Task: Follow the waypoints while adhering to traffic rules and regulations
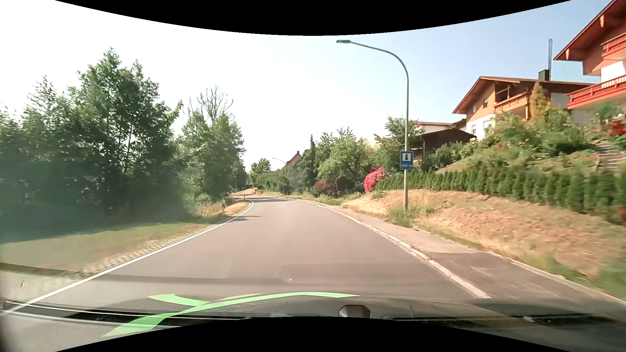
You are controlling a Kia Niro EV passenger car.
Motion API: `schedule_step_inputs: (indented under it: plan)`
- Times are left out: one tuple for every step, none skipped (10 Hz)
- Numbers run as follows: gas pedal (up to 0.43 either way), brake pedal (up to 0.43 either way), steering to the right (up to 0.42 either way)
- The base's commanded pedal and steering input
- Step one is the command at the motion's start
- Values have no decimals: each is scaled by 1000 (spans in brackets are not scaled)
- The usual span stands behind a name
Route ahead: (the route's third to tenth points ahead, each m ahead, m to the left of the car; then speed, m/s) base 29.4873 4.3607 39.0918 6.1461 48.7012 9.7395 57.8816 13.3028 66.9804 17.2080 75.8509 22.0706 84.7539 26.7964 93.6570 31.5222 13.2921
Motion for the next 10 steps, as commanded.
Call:
schedule_step_inputs:
  plan:
    - [177,0,-33]
    - [177,0,-35]
    - [169,0,-36]
    - [138,0,-36]
    - [138,0,-37]
    - [138,0,-39]
    - [138,0,-40]
    - [150,0,-40]
    - [150,0,-40]
    - [157,0,-39]
